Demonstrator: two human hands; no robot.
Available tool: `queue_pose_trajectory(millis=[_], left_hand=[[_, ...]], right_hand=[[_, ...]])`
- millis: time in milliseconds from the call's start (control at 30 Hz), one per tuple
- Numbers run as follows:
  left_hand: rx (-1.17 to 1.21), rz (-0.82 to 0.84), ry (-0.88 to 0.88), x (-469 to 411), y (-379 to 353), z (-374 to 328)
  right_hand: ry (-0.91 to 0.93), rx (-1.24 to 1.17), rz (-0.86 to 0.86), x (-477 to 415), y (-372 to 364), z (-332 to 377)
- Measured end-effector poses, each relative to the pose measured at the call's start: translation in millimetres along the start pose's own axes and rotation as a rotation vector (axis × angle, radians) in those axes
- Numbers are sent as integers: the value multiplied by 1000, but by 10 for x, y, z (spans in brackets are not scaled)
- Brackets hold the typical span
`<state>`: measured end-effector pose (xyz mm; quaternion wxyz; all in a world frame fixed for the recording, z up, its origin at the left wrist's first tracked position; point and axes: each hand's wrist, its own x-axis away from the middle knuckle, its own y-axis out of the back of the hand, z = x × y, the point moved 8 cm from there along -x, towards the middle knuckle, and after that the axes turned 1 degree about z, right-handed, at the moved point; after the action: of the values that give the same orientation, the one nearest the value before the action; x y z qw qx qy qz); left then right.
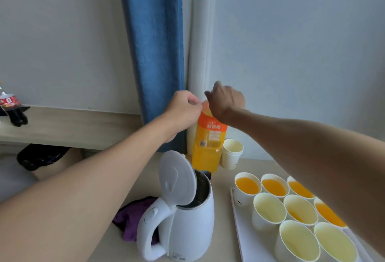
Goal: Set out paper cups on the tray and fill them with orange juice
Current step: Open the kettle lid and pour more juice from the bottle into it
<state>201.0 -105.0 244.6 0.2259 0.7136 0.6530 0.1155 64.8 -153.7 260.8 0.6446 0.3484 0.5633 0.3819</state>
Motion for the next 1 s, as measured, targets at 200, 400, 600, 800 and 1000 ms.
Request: queue_pose_trajectory(millis=[200,400,600,800,1000], left_hand=[[42,-59,-74,319,43,-510],[-120,-154,-175,920,-210,-900],[-66,-141,-185,1735,-554,-773],[-29,75,-224,2159,-970,-562],[-17,330,-234,2275,-1178,-334]], right_hand=[[-47,-116,-187,170,1131,-25],[-46,-170,-298,831,1954,-56],[-56,-174,-208,1589,2138,-169],[-139,-174,-71,2186,2004,-547],[-168,-158,65,2496,1717,-677]])
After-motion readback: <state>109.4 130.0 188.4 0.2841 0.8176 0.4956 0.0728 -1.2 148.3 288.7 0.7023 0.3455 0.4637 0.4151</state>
